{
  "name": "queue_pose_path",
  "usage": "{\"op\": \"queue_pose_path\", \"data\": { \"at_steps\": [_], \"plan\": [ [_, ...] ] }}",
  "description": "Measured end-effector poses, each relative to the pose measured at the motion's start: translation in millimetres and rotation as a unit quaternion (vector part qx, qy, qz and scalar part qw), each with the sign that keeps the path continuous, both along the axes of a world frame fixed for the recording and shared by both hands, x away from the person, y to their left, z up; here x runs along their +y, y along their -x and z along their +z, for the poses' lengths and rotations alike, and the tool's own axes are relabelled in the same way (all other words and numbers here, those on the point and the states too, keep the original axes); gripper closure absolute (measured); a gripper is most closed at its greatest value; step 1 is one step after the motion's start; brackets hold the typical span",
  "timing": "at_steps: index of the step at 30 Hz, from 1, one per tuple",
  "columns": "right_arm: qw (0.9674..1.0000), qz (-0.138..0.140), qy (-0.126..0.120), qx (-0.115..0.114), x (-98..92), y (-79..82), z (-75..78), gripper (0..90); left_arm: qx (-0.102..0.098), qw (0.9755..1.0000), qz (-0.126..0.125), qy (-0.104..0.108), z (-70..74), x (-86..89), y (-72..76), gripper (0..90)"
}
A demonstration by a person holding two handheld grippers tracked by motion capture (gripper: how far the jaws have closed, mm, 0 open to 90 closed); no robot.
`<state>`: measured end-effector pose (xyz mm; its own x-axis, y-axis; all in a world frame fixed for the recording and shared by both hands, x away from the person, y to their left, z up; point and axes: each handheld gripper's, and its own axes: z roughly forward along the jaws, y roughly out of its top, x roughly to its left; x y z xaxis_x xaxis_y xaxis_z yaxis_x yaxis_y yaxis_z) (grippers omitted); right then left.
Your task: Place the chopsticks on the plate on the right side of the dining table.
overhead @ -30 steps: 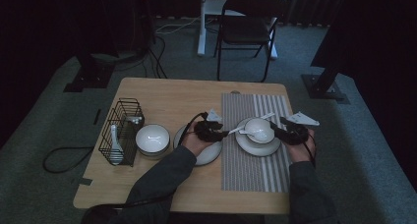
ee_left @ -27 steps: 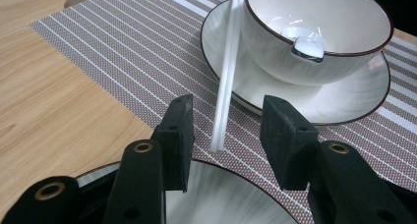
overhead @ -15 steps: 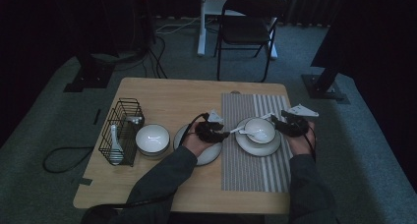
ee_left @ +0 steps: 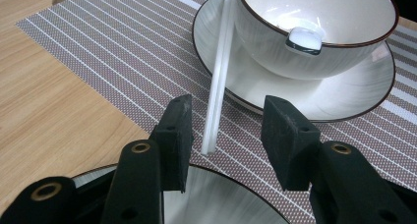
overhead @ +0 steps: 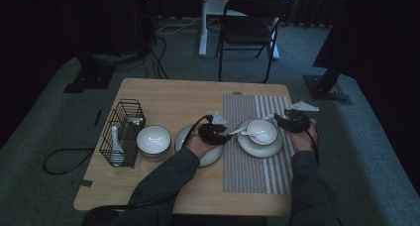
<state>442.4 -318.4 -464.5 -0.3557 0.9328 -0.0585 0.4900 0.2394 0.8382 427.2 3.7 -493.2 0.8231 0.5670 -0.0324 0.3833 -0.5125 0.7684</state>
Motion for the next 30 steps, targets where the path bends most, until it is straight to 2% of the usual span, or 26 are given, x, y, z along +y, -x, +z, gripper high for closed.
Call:
{"op": "queue_pose_path", "data": {
  "at_steps": [5, 12, 20, 23, 30],
  "plan": [
    [0.9999, -0.007, -0.011, 0.011, 0.5, -13.7, -3.4, 47.7, -0.002, 1.0, 0.003, -0.001, -0.9, 0.1, -1.4, 56.1],
    [0.9994, -0.015, -0.008, 0.031, 6.1, -31.0, -12.5, 47.5, -0.012, 0.9999, -0.001, -0.01, -1.0, -4.4, -2.3, 56.9],
    [0.9984, -0.025, -0.013, 0.049, 6.9, -45.1, -18.9, 47.6, -0.009, 0.9997, -0.009, -0.02, -5.5, -12.2, -3.4, 57.2],
    [0.9975, -0.033, -0.012, 0.062, 5.4, -49.9, -24.2, 47.6, -0.011, 0.9996, -0.01, -0.024, -6.0, -13.5, -3.9, 58.7],
    [0.9968, -0.04, -0.016, 0.068, 6.3, -56.6, -31.6, 49.4, -0.011, 0.9996, -0.008, -0.026, -7.4, -13.2, -6.6, 65.9]
  ]
}}
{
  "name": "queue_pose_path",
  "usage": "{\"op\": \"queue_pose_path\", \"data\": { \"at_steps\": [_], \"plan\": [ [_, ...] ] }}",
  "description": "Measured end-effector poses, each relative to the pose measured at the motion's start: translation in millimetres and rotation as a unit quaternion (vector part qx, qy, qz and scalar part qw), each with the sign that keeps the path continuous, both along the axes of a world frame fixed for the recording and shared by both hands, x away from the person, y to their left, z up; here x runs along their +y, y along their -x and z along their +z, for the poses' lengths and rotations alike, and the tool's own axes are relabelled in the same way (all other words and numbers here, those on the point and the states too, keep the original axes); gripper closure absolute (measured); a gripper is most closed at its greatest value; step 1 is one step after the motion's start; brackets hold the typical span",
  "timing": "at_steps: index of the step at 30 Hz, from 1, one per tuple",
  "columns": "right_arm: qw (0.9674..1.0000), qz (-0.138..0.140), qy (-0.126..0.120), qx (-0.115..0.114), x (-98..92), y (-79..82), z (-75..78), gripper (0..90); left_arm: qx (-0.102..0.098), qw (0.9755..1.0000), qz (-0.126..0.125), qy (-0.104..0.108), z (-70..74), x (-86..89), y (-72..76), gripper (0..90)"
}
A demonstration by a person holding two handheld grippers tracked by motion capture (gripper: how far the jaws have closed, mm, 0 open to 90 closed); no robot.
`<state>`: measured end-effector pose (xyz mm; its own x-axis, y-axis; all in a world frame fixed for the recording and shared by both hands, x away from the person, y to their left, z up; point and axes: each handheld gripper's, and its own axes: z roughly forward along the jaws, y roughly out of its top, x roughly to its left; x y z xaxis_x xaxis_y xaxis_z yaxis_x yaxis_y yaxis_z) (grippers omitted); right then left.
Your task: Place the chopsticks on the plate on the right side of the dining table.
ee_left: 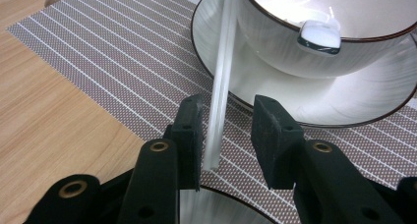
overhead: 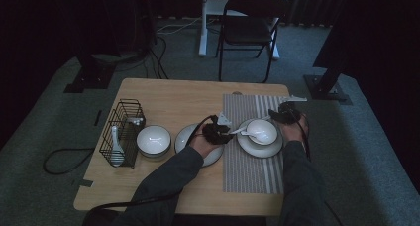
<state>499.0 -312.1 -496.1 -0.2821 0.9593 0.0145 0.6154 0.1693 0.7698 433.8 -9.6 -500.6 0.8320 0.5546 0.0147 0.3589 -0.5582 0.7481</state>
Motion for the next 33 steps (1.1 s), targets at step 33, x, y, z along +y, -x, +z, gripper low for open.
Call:
{"op": "queue_pose_path", "data": {
  "at_steps": [33],
  "plan": [
    [0.9997, -0.017, -0.004, 0.018, -1.6, -8.6, -10.8, 49.3, 0.017, 0.9992, -0.013, -0.033, -5.5, -9.1, -5.6, 72.4]
  ]
}}
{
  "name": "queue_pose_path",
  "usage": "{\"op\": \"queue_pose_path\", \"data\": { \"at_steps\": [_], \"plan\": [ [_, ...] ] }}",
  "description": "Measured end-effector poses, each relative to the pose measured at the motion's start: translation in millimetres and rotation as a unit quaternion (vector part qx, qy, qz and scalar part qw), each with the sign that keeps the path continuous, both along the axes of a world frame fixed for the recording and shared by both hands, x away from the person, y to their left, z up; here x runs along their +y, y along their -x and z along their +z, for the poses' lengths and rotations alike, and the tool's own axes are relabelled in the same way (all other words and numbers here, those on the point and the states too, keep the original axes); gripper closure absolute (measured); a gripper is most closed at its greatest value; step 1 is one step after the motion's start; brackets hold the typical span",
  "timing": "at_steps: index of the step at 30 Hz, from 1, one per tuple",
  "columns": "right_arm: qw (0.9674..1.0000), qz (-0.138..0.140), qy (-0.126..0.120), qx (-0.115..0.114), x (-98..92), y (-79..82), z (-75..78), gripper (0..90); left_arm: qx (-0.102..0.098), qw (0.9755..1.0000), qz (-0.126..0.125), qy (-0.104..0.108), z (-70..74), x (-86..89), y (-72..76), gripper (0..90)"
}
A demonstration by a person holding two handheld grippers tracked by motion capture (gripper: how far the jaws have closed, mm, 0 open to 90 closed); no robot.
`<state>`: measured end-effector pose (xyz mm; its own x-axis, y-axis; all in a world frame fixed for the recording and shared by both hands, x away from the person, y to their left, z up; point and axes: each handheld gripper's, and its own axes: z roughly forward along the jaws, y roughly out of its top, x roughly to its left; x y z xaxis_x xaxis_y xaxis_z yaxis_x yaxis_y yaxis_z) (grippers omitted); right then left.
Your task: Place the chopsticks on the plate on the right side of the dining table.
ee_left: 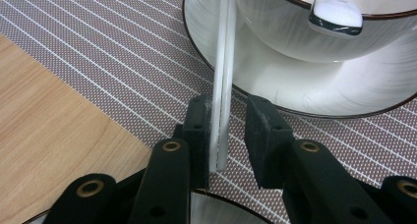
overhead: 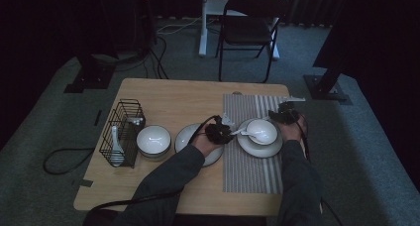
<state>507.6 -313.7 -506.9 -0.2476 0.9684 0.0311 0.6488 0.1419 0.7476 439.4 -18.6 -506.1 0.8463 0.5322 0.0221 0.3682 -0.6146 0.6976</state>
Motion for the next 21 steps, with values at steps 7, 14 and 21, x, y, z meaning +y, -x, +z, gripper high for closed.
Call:
{"op": "queue_pose_path", "data": {
  "at_steps": [7, 14, 21],
  "plan": [
    [1.0, 0.001, 0.005, 0.001, -0.4, 0.7, 0.7, 49.3, 0.001, 1.0, 0.002, -0.004, -0.4, -0.8, -1.8, 72.4],
    [1.0, 0.0, 0.008, 0.005, -0.4, 1.5, 1.3, 49.3, 0.007, 0.9999, 0.009, -0.007, -1.1, -1.4, -4.3, 72.3],
    [0.9998, -0.002, 0.017, 0.01, -0.2, 2.6, 1.3, 49.3, 0.012, 0.9998, 0.017, -0.004, 0.2, 0.2, -6.4, 69.0]
  ]
}}
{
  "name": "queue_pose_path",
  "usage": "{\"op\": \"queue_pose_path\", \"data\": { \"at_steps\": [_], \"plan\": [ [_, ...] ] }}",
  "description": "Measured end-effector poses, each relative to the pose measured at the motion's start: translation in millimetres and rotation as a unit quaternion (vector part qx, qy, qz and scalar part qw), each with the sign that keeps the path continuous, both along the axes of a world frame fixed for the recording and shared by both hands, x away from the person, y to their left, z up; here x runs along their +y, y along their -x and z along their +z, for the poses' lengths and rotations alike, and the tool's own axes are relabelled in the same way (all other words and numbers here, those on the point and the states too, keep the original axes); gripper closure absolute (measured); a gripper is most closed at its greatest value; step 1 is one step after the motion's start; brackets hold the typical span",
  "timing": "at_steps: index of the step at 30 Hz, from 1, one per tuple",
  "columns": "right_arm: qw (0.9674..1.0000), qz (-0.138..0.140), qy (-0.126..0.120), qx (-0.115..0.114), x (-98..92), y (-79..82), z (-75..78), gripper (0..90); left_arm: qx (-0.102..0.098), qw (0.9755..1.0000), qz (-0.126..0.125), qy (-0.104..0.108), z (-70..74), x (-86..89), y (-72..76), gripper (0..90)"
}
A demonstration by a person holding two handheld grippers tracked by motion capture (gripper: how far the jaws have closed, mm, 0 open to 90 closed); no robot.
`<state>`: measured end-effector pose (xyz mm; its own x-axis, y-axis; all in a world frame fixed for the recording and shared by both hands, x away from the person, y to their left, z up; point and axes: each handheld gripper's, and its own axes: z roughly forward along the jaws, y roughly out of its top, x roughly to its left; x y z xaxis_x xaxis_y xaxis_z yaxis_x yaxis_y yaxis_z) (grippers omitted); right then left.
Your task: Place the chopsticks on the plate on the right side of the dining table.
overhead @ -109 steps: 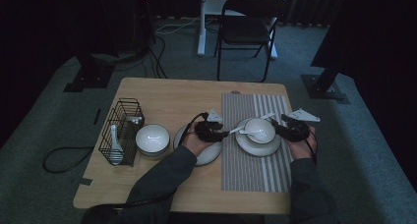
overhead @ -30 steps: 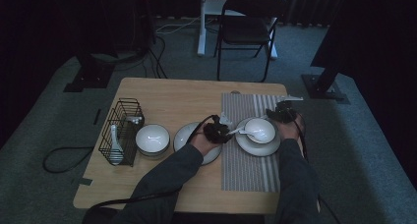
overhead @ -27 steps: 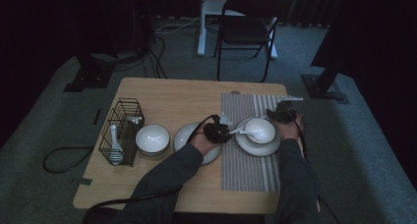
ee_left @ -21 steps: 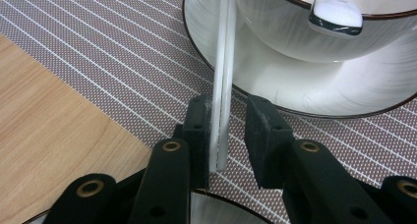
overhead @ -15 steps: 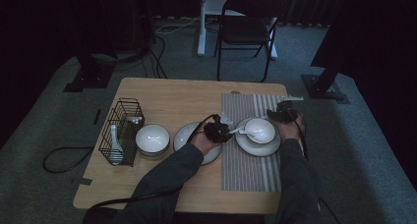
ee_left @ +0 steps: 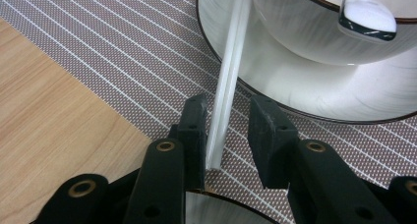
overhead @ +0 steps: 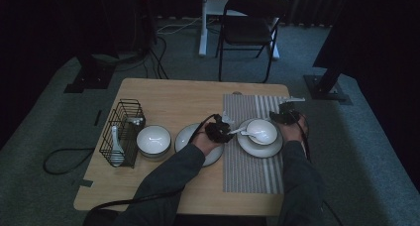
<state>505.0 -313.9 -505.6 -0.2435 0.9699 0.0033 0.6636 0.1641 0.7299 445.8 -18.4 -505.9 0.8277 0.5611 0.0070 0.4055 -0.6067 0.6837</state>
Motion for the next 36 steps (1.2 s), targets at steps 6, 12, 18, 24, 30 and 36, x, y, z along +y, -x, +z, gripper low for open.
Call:
{"op": "queue_pose_path", "data": {
  "at_steps": [6, 12, 18, 24, 30, 36],
  "plan": [
    [1.0, -0.001, -0.002, -0.001, -2.7, 2.6, -1.3, 49.3, -0.004, 1.0, 0.005, 0.001, 1.5, 2.0, -1.6, 66.2],
    [1.0, -0.001, 0.005, 0.001, -4.1, 4.9, -0.3, 49.3, -0.005, 0.9999, 0.013, 0.002, 1.9, 6.1, -3.1, 63.5],
    [1.0, -0.002, 0.006, 0.0, -6.5, 7.5, -1.8, 49.3, -0.007, 0.9998, 0.02, 0.002, 2.0, 9.0, -4.3, 59.8],
    [0.9999, -0.005, 0.011, 0.001, -10.9, 10.8, 0.1, 49.3, -0.008, 0.9996, 0.025, -0.001, 0.9, 10.4, -4.7, 58.1],
    [0.9999, -0.005, 0.01, 0.0, -11.9, 13.3, -1.6, 49.3, -0.01, 0.9994, 0.032, -0.007, 0.4, 12.2, -5.4, 58.1],
    [0.9999, -0.004, 0.013, 0.001, -12.8, 14.3, -1.3, 49.3, -0.014, 0.9991, 0.04, -0.008, 0.2, 15.1, -7.4, 58.6]
  ]
}}
